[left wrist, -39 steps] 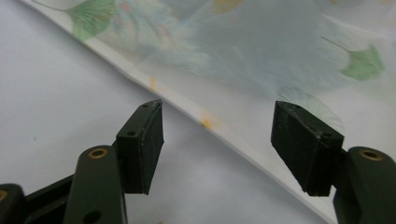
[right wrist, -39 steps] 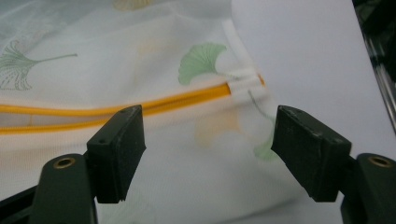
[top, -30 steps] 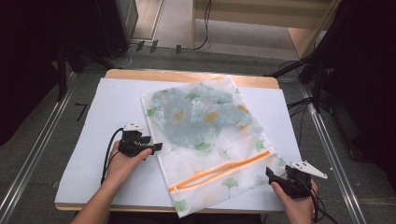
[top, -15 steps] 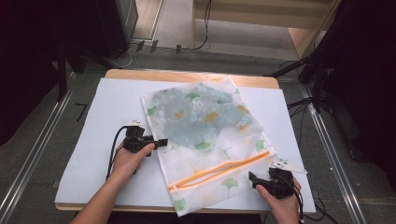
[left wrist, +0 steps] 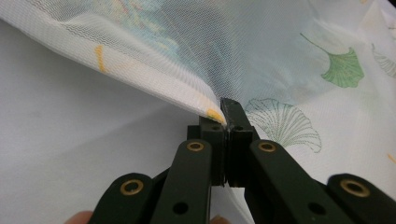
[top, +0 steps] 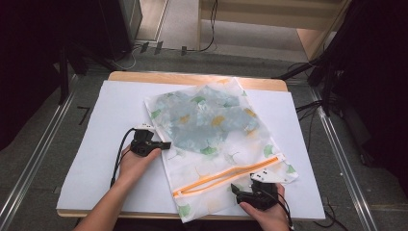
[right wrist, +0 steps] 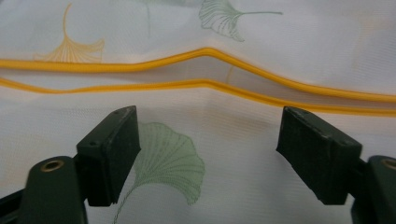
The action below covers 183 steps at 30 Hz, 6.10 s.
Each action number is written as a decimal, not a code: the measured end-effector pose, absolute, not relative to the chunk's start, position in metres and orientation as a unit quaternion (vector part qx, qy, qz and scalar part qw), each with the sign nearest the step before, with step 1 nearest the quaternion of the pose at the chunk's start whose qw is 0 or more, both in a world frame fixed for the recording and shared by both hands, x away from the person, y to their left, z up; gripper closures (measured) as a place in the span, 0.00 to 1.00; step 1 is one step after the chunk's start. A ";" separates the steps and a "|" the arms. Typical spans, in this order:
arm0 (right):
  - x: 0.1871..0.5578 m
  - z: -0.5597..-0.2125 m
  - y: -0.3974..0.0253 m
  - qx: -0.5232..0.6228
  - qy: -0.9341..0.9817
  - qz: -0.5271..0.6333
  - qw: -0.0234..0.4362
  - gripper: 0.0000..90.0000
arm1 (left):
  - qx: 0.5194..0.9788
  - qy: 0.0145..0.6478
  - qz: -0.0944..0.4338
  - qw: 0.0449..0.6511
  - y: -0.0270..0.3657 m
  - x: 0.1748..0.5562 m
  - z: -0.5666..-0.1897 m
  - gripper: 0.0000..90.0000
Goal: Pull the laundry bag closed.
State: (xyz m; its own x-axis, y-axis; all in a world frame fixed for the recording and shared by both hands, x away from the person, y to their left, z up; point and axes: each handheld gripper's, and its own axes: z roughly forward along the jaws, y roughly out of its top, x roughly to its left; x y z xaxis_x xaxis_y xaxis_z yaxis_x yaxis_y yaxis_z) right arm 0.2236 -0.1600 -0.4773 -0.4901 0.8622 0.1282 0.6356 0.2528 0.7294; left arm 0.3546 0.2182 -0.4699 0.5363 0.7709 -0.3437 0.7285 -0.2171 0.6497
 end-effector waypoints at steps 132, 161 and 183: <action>0.297 -0.481 -0.293 0.674 0.634 0.321 0.202 1.00 | 0.791 0.482 0.111 0.359 0.303 0.334 -0.461 0.99; 0.370 -0.469 -0.227 0.606 0.688 0.318 0.242 0.33 | 0.703 0.564 0.142 0.410 0.350 0.274 -0.453 0.45; 0.274 -0.478 -0.199 0.593 0.708 0.348 0.159 0.40 | 0.741 0.547 0.116 0.373 0.343 0.307 -0.457 1.00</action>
